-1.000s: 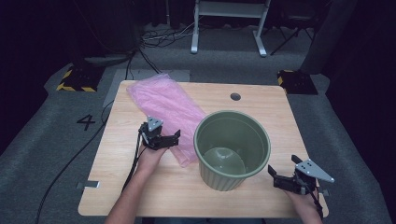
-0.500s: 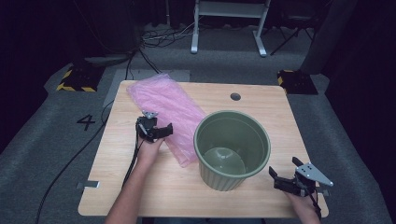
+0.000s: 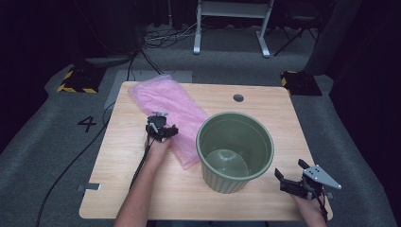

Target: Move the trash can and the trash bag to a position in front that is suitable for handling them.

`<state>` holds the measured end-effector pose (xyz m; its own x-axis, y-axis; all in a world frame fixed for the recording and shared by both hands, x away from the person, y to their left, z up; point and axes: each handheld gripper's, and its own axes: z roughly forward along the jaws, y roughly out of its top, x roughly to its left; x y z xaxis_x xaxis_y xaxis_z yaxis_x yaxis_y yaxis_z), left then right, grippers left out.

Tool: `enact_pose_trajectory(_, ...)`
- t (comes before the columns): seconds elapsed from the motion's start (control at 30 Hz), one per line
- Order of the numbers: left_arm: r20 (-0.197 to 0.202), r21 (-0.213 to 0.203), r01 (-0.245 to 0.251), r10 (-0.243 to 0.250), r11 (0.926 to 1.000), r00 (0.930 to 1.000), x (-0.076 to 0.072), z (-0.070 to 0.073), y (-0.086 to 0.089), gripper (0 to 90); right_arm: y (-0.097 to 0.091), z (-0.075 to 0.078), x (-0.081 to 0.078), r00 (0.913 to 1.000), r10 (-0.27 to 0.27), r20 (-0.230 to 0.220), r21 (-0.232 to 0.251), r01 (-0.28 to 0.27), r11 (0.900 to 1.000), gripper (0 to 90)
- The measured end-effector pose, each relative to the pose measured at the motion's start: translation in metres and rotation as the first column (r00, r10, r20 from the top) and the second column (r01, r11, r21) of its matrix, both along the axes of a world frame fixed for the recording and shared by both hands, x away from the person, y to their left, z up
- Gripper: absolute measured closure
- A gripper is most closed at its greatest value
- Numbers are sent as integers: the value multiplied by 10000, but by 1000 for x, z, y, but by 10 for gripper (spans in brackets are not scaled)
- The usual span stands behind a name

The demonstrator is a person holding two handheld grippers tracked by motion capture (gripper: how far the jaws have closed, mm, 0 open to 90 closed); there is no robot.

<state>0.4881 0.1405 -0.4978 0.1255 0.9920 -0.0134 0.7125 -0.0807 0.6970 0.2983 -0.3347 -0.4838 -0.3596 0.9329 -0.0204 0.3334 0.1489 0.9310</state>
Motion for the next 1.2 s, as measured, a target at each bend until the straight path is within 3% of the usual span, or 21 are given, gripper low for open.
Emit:
enact_pose_trajectory(0.1, 227, 19, 253, -253, 9997, 9994, -1, 0, -2, 450, 0, 1, -1, 10000, -32, 78, 11, 32, 10000, 0)
enact_pose_trajectory(0.17, 464, 33, 523, -523, 9986, 9975, -3, -1, -4, 626, 0, 1, -1, 10000, -7, 86, -42, 7, 10000, 0)
enact_pose_trajectory(0.2, 479, 104, 596, -600, 9982, 9970, -4, -1, -6, 792, 1, -1, -1, 10000, 22, 19, -59, -22, 10000, 0)
enact_pose_trajectory(0.23, 460, 158, 651, -658, 9978, 9968, -4, -1, -6, 792, 1, -1, -1, 10000, 22, 19, -59, -22, 10000, 0)
enact_pose_trajectory(0.27, 408, 82, 747, -749, 9972, 9964, -5, 0, -7, 851, 0, -1, -1, 10000, 21, 0, -83, -21, 10000, 0)
enact_pose_trajectory(0.3, 286, -201, 814, -808, 9965, 9963, -5, 1, -5, 880, 0, -2, -1, 10000, 3, -31, -80, -4, 10000, 0)
enact_pose_trajectory(0.37, 199, -526, 1042, -1032, 9932, 9945, -6, 1, 0, 892, -1, -3, -1, 10000, 6, -72, -64, -7, 10000, 0)
enact_pose_trajectory(0.63, 831, -526, 2193, -2146, 9742, 9732, -29, 10, 14, 892, 1, -4, 0, 9999, -2, -149, -79, 1, 10000, 0)
enact_pose_trajectory(0.77, 735, -703, 2645, -2595, 9618, 9629, -39, 17, 23, 891, 1, -5, -1, 9998, -12, -179, -133, 10, 9999, 0)
enact_pose_trajectory(0.9, 976, -498, 3143, -3085, 9480, 9462, -55, 23, 34, 891, 1, -4, -1, 9999, -30, -150, -97, 29, 9999, 0)
enact_pose_trajectory(1.0, 1110, -526, 3293, -3222, 9427, 9401, -69, 25, 44, 891, 0, -4, -1, 9999, -52, -139, -80, 51, 10000, 1)
enact_pose_trajectory(1.17, 1170, -678, 3745, -3654, 9248, 9235, -88, 25, 67, 890, 1, -5, 0, 9998, -78, -160, -115, 77, 9999, 1)
enact_pose_trajectory(1.2, 1161, -764, 3899, -3802, 9177, 9176, -91, 24, 72, 891, 1, -6, 0, 9998, -84, -160, -131, 81, 9999, 1)
